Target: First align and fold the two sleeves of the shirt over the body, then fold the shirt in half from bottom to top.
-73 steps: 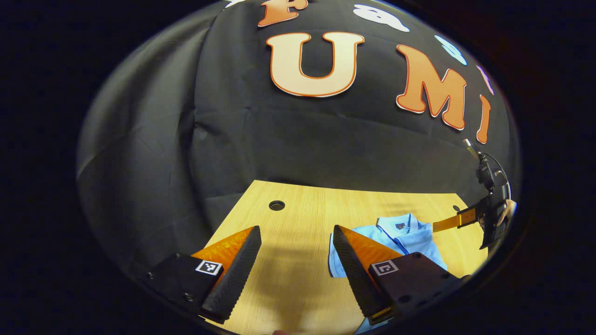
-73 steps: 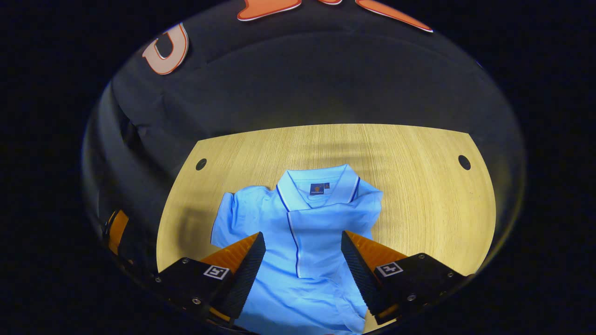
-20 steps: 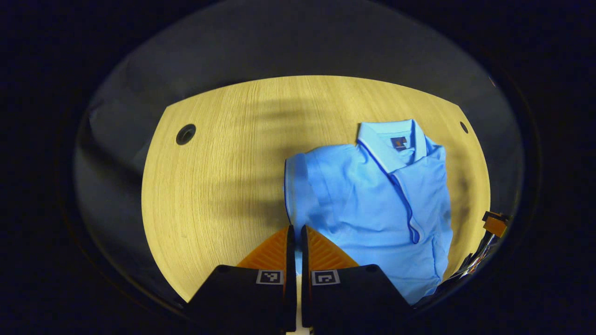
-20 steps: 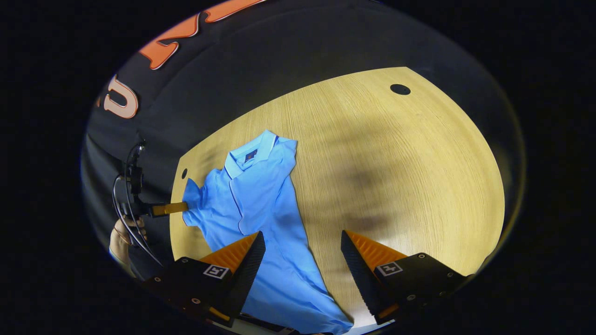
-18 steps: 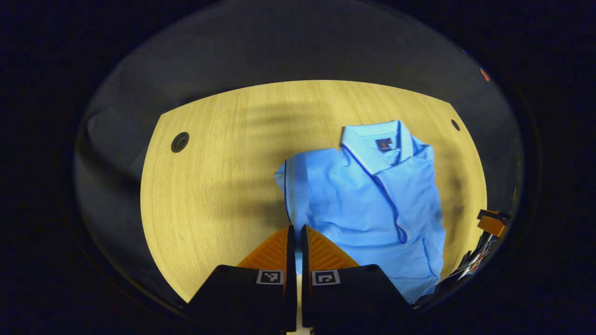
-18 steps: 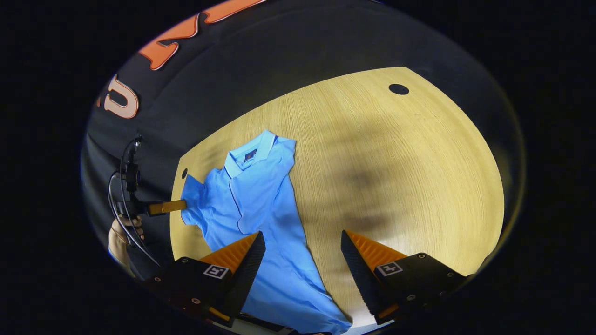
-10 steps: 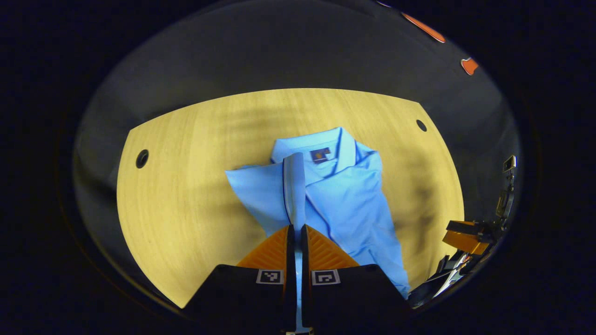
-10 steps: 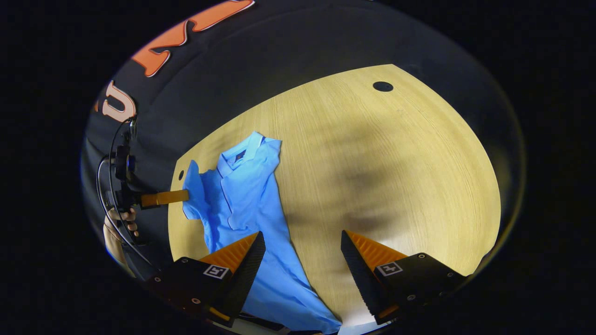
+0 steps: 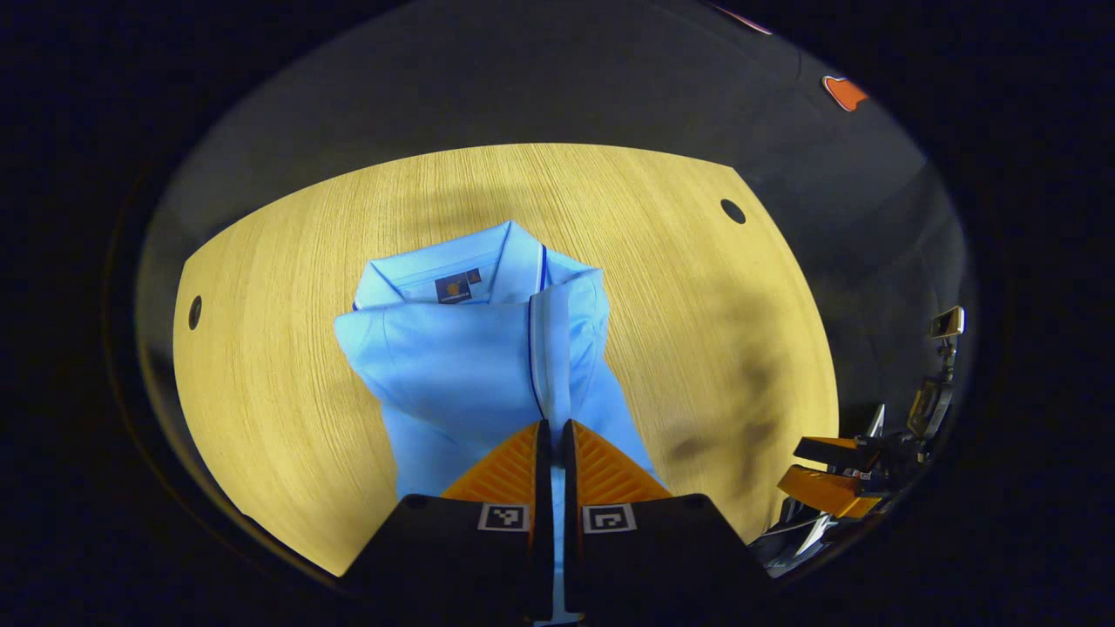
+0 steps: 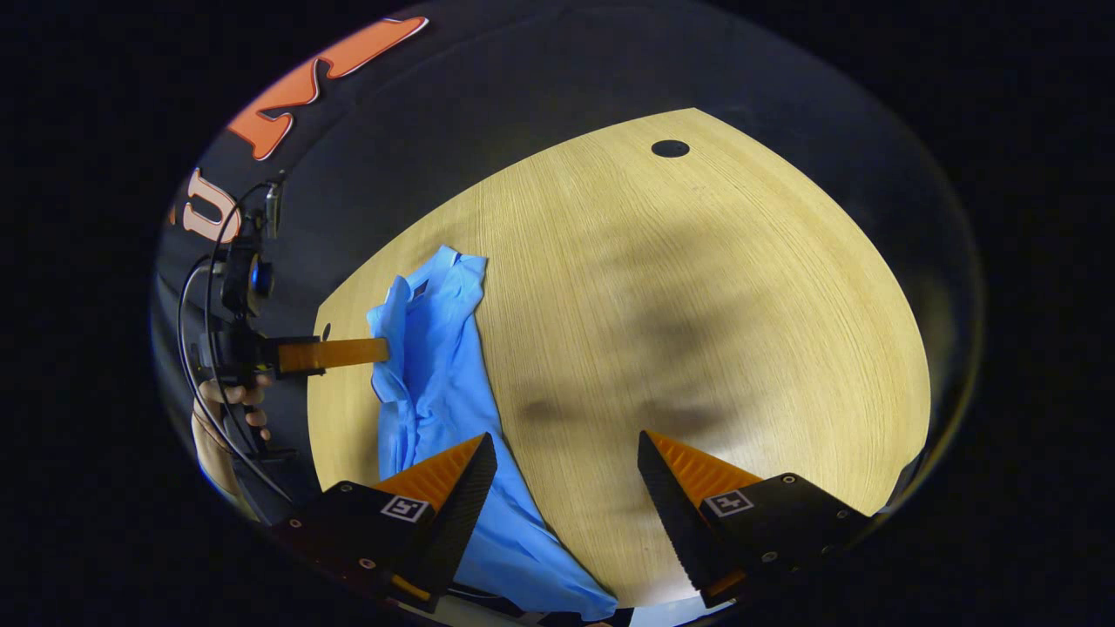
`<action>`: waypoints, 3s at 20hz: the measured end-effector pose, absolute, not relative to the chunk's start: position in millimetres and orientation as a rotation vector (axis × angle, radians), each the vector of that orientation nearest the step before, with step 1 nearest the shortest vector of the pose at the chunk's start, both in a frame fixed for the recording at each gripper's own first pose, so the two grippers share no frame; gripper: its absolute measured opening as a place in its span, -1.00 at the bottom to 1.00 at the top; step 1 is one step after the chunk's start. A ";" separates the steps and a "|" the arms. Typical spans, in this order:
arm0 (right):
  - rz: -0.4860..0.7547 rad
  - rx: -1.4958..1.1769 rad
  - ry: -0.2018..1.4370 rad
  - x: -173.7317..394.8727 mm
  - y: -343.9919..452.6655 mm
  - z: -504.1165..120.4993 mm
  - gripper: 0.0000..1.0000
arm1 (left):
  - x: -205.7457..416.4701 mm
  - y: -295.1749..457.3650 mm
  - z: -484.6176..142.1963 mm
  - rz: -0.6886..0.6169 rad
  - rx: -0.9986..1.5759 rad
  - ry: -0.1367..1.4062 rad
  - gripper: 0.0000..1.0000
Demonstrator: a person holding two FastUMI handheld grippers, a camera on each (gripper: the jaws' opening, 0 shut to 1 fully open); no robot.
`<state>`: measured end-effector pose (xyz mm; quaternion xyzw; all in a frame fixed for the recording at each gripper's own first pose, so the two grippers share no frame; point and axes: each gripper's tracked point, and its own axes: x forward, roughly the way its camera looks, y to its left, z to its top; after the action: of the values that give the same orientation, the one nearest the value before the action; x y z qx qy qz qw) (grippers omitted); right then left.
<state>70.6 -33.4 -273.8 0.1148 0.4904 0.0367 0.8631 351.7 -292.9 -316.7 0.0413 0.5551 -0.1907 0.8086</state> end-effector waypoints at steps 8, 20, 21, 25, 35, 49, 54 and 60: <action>0.088 0.183 1.055 56.4 -28.0 -282.0 0.97 | 333.6 -295.7 -305.5 -0.416 -0.010 1.107 1.00; 0.095 -0.078 1.105 -45.1 9.1 -318.8 0.98 | 198.3 -164.8 -290.5 -0.351 0.059 1.026 1.00; 0.090 -0.098 1.114 -55.4 8.8 -322.9 0.98 | 184.6 -153.4 -296.1 -0.338 0.066 1.031 1.00; 0.080 -0.154 1.147 -88.8 10.8 -339.0 0.98 | 121.9 -118.3 -328.6 -0.298 0.051 1.093 1.00; 0.029 -0.196 1.259 -154.1 -0.3 -376.0 0.97 | 27.6 -68.1 -387.6 -0.228 0.044 1.239 1.00; 0.021 -0.273 1.304 -164.4 1.5 -401.0 0.96 | 0.4 -63.4 -427.0 -0.161 0.087 1.335 0.99; 0.029 -0.286 1.292 -164.4 6.0 -401.4 0.75 | -3.6 -58.9 -428.1 -0.097 0.135 1.340 0.55; 0.039 -0.288 1.260 -160.9 14.2 -401.5 -0.90 | -0.4 -72.9 -429.6 -0.145 0.076 1.318 -0.77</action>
<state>-160.9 14.2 -401.5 -0.1342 0.5869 0.0183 0.7982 -0.4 -72.9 -429.6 0.0352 0.6115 -0.0674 0.7876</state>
